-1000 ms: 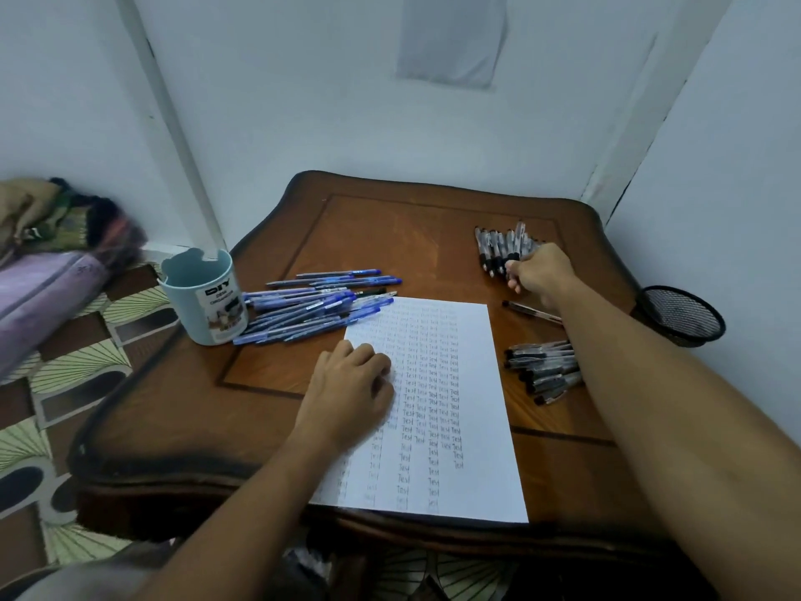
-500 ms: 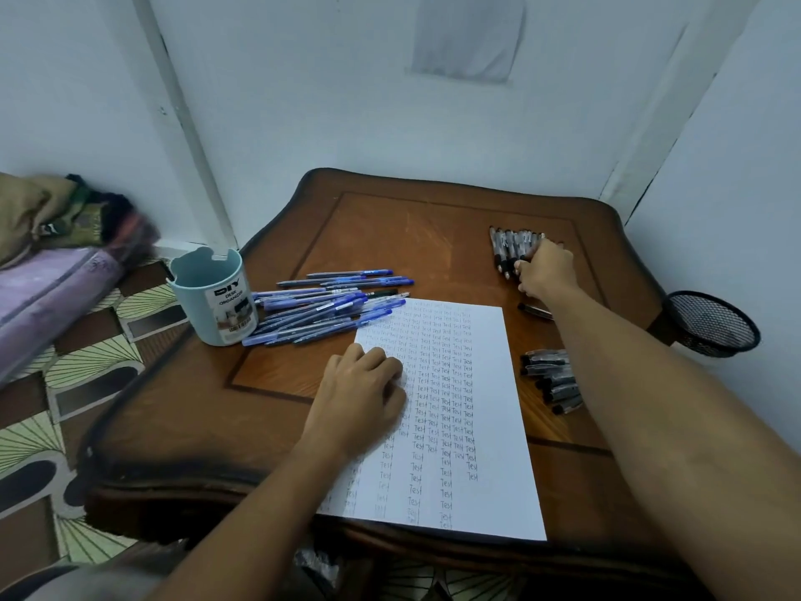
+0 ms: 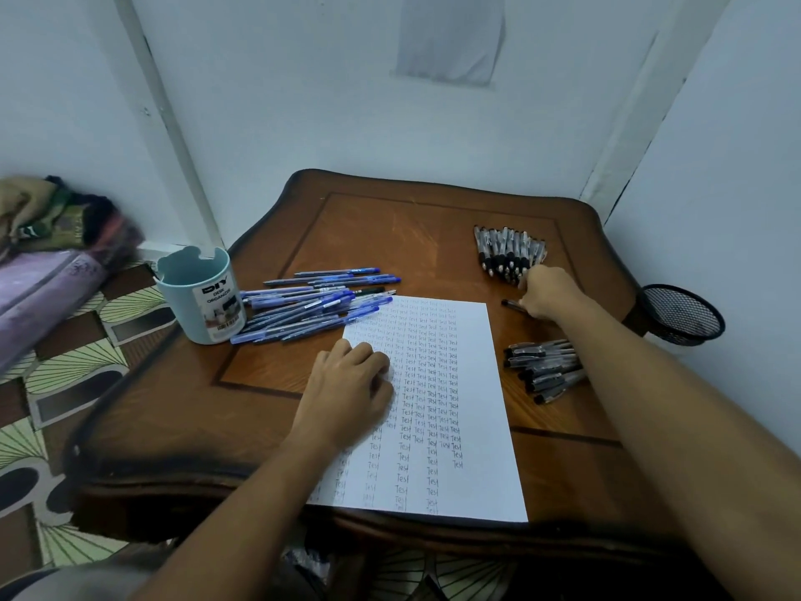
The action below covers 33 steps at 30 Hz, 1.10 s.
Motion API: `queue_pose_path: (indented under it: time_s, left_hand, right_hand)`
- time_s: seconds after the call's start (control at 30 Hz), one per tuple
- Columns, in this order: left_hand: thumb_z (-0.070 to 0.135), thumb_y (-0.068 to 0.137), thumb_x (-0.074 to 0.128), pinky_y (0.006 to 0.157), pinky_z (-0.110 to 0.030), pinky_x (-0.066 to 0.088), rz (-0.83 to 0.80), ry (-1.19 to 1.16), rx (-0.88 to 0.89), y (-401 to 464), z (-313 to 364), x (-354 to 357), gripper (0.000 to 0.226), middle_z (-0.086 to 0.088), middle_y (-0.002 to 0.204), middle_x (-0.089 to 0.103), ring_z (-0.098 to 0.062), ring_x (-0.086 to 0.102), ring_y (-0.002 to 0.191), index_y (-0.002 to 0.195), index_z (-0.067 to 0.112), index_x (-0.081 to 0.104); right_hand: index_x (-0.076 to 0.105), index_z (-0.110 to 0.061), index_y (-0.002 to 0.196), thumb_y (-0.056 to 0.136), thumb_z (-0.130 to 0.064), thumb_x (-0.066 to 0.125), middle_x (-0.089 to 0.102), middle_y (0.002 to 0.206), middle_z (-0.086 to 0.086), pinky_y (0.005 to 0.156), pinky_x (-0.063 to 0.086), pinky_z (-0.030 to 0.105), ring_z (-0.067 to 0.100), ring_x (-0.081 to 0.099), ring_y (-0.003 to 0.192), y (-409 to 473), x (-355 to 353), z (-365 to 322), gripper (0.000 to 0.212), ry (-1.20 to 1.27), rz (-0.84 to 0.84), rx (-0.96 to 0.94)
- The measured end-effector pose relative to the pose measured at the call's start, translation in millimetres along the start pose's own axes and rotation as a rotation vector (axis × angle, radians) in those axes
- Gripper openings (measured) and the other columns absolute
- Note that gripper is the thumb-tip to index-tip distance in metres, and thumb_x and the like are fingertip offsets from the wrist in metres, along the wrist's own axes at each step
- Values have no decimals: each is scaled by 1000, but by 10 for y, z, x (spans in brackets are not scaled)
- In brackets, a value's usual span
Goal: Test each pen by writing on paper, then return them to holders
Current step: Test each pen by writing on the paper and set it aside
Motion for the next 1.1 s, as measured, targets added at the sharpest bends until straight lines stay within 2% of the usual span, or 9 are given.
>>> queue_pose_path:
  time_s: [0.23,0.37,0.53,0.67,0.8,0.87,1.0,1.07,1.1]
  left_hand:
    - [35,87,38,67,-29,27,-2,2,3,1,10,-1,28,16,81,53,-12,38,75,90,26,65]
    - [34,87,38,66,-29,28,0,-3,1,-8,-7,0,28,16,80,52,-12,37,74,89,25,65]
    - [32,87,39,65,-29,30,-8,-9,4,-19,-7,12,27,14,81,54,-12,40,75,88,24,64]
    - [31,85,38,64,-27,31,-23,-9,26,-44,10,3,31,11,80,60,-13,46,73,89,21,67]
    - [32,84,38,64,-25,32,-25,7,29,-89,70,-45,35,8,77,64,-14,49,69,87,18,69]
    - [32,84,37,66,-25,33,-42,4,31,-129,109,-56,36,8,78,65,-15,50,69,89,17,70]
    - [33,86,38,80,-35,47,-114,-17,30,-219,131,-15,44,-2,101,71,-21,60,86,104,10,69]
    - [34,86,36,90,-39,47,-158,-33,17,-258,127,14,49,-10,117,69,-27,63,102,111,6,68]
    - [34,86,34,96,-40,46,-181,-38,13,-273,135,35,54,-13,123,67,-29,62,111,115,4,68]
  right_hand:
    - [57,-12,119,100,-16,54,59,125,15,102,38,48,35,49,122,-251,48,5,20,-262,49,-55]
    - [51,-20,131,103,-20,49,56,131,9,106,35,48,30,48,124,-390,4,-180,28,-274,137,-201]
    - [40,-19,146,108,-23,35,49,135,13,80,43,34,30,59,105,-702,-107,-309,39,99,257,-306]
    - [39,-26,151,106,-17,37,56,88,4,61,34,25,12,48,70,-930,-157,-299,46,486,306,-309]
    - [56,-36,128,105,-21,41,47,57,-6,45,31,26,7,35,46,-1148,-76,-160,31,933,217,-154]
    - [58,-34,121,104,-20,46,50,55,-9,42,31,27,9,37,47,-1257,-27,-132,24,1112,167,-79]
    - [49,-25,126,101,-3,52,60,84,12,52,48,26,15,52,62,-1458,121,-176,34,1515,-16,5]
    - [56,-9,121,103,-9,51,63,87,14,62,55,28,17,58,68,-1573,183,-191,18,1555,-58,-16]
    - [60,-4,116,104,-16,50,66,85,11,63,54,26,16,57,69,-1619,224,-170,19,1487,-54,-24]
Point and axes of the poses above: each hand's wrist, its own y-axis towards the middle knuckle, its own x-axis out of the palm, z = x × y, the point moved 9 cm from there along y, towards the middle knuckle
